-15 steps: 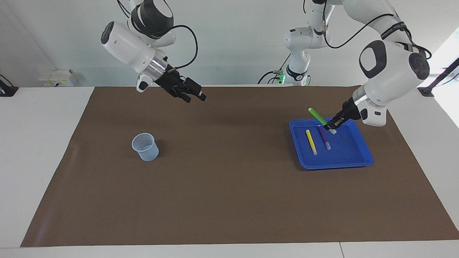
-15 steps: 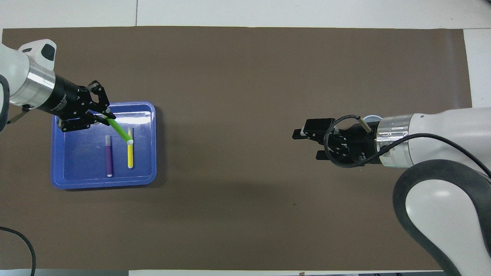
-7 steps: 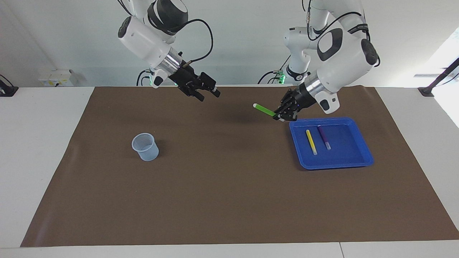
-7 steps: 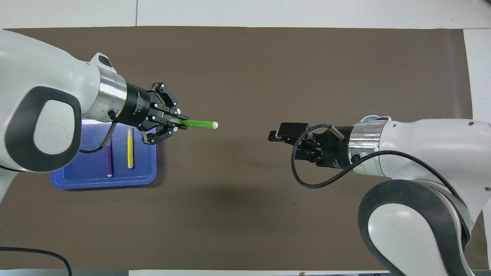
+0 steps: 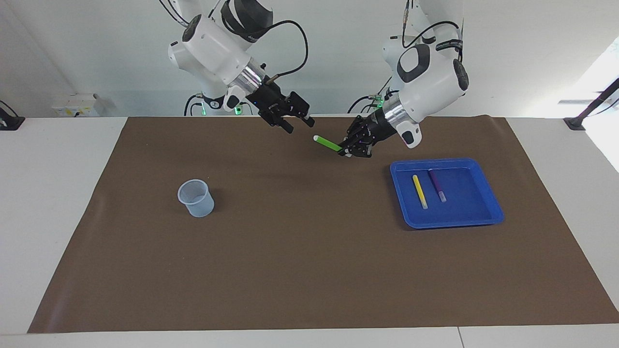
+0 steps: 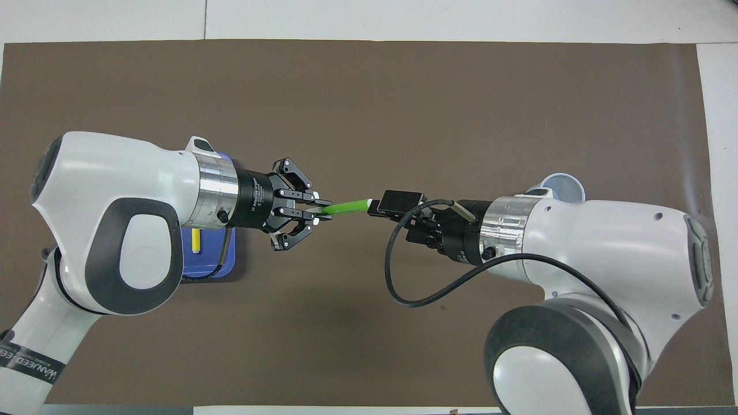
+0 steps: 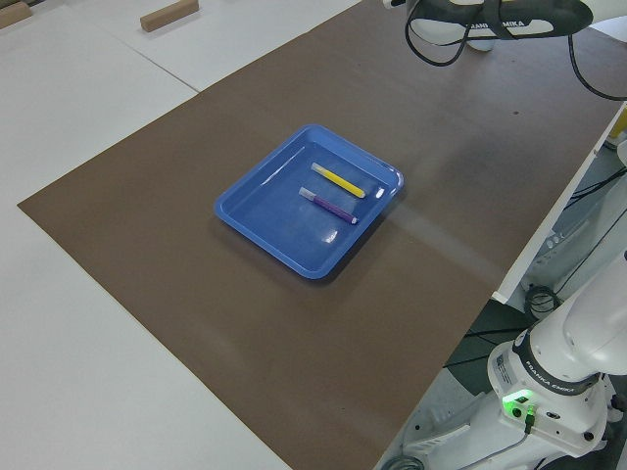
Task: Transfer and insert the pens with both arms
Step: 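Grasp the green pen with the right gripper while the left gripper opens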
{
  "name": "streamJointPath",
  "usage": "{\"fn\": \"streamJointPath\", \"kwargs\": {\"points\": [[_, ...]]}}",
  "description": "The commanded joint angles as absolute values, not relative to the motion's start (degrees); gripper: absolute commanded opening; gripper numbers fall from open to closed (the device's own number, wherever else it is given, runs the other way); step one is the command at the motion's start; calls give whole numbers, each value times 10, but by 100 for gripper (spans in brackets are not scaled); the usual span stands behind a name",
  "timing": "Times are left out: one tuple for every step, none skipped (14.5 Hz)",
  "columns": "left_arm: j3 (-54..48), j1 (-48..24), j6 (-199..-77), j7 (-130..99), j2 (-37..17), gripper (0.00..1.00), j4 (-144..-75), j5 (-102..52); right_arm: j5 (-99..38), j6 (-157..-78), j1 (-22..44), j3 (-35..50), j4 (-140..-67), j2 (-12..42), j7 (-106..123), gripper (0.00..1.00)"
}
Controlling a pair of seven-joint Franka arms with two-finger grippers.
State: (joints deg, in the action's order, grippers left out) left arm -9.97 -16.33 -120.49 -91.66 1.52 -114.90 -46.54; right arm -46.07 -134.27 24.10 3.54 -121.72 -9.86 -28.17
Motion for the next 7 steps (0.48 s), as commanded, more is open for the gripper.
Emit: {"fn": "streamJointPath", "kwargs": {"points": [[-92, -185, -1233, -937, 38, 0, -1177, -487, -472, -1362, 252, 37, -1218, -89, -285, 90], [-92, -185, -1233, -937, 38, 0, -1178, -496, -472, -1373, 257, 37, -1218, -88, -287, 89], [-92, -185, -1233, -939, 39, 0, -1178, -499, -472, -1378, 258, 37, -1216, -86, -292, 88], [-92, -189, -1236, -940, 39, 0, -1178, -501, -472, -1379, 258, 37, -1215, -85, -294, 87], [-92, -192, -1244, -942, 40, 0, -1182, -501, -472, -1380, 258, 37, -1215, -84, -295, 84], [-92, -193, -1247, -942, 43, 0, -1187, -501, -472, -1382, 258, 37, -1215, -84, -295, 79], [-92, -198, -1251, -942, 46, 0, -1191, -501, -472, -1382, 258, 37, -1214, -83, -295, 78]]}}
